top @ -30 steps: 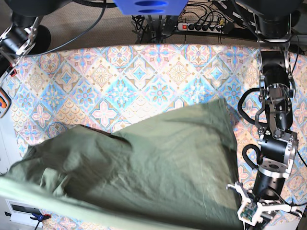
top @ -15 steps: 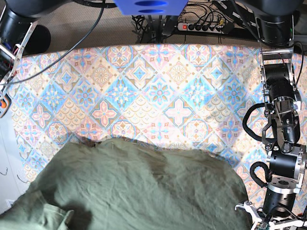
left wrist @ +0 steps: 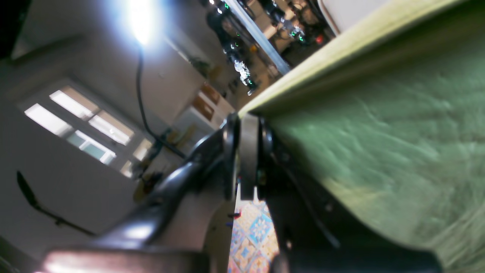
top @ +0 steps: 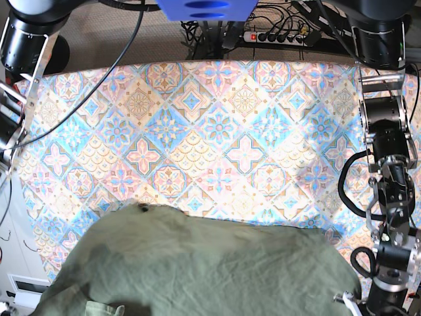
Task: Layout the t-shirt on the table in an organized manner, then fold the t-shirt properly
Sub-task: 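Lift the shirt high with both grippers, stretching it between them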
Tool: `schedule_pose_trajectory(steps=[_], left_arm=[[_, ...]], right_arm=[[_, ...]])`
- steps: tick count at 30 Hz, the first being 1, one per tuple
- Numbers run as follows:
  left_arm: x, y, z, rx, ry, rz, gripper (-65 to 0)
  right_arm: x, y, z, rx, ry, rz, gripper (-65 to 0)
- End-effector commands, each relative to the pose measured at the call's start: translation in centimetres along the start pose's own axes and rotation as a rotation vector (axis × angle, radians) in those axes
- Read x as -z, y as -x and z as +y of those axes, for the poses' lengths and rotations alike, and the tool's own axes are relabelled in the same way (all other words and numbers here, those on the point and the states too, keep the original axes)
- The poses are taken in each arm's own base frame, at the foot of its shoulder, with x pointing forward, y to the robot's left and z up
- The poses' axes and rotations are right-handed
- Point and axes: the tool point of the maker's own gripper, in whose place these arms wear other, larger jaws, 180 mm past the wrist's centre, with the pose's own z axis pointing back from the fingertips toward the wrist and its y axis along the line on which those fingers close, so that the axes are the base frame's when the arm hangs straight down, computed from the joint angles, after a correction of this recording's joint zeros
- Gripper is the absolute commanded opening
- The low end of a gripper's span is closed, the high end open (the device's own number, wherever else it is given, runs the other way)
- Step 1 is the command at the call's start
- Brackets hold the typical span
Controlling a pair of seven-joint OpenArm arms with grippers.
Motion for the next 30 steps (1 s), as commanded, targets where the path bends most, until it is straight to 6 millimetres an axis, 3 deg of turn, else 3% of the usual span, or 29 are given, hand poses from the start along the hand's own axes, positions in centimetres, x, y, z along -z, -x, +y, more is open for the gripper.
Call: schedule_pose_trajectory(steps=[1, 6, 10, 16, 24, 26, 29, 30], left_arm=[[0.2, -1.1, 3.0, 0.001, -0.08, -0.018, -65.0], [1.8, -0.9, 4.0, -0.031, -0.084, 0.009, -65.0], [3.1, -2.4, 3.6, -0.068, -0.074, -0.05, -65.0], [4.3, -5.1, 4.4, -0.115, -0.081, -0.098, -65.0], [4.0, -7.5, 5.5, -0.128, -0.105, -0.173, -65.0], [3.9, -7.5, 6.2, -0.134, -0.125, -0.185, -65.0], [3.3, -6.7, 9.0, -0.183, -0.208, -0.181, -65.0], [3.1, -7.5, 9.7, -0.185, -0.221, -0.203, -65.0]], right_arm=[[-0.3, -3.2, -0.2, -0.01, 0.016, -0.074, -64.8], [1.2, -4.4, 1.2, -0.022, 0.003, -0.1, -64.7], [1.1, -7.0, 1.0, -0.077, 0.04, -0.161, -64.7], [1.6, -9.9, 2.4, -0.128, 0.045, -0.24, -64.7], [3.0, -9.2, 3.4, -0.126, 0.034, -0.239, -64.7], [2.9, -9.4, 3.4, -0.126, 0.034, -0.248, -64.7], [2.3, -10.7, 3.2, -0.129, 0.038, -0.318, -64.8], [2.1, -11.0, 3.2, -0.13, 0.038, -0.338, -64.8]])
